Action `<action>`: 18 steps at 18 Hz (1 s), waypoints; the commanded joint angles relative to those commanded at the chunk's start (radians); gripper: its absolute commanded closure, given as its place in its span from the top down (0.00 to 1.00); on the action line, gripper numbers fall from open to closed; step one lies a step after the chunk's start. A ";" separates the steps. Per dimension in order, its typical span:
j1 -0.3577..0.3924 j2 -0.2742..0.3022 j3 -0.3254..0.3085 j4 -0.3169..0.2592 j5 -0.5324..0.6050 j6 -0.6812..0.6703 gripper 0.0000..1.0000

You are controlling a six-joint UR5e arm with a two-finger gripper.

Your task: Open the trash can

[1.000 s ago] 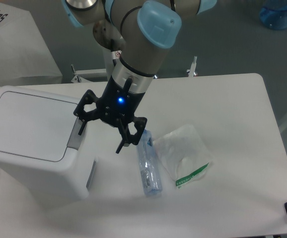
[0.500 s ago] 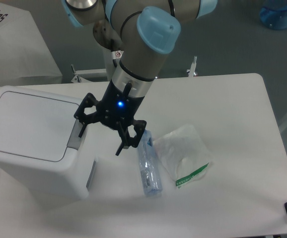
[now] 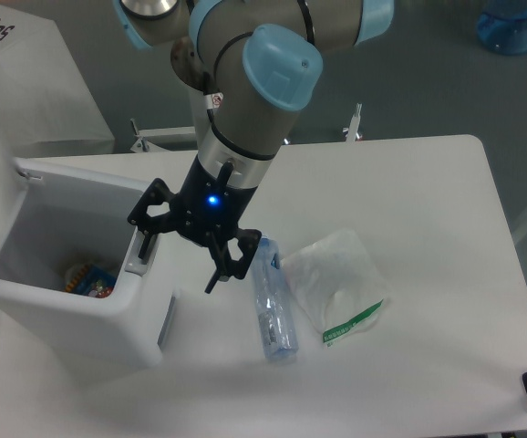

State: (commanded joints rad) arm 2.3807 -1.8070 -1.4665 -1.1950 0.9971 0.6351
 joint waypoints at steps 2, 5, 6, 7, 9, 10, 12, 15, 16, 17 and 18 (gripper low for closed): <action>0.002 0.006 0.011 -0.002 -0.002 -0.003 1.00; 0.009 0.012 0.021 0.000 -0.006 -0.002 1.00; 0.012 0.011 0.029 0.000 -0.006 -0.002 1.00; 0.017 0.011 0.038 0.000 -0.005 0.000 1.00; 0.043 0.009 0.058 0.011 -0.008 0.009 1.00; 0.057 0.005 0.063 0.040 -0.006 0.012 1.00; 0.075 -0.021 0.060 0.148 0.005 0.023 1.00; 0.150 -0.070 0.054 0.228 0.015 0.072 1.00; 0.172 -0.086 0.055 0.230 0.023 0.109 1.00; 0.182 -0.103 0.058 0.230 0.037 0.154 1.00; 0.195 -0.115 0.060 0.227 0.061 0.187 1.00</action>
State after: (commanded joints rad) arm 2.5754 -1.9220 -1.4067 -0.9679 1.0582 0.8219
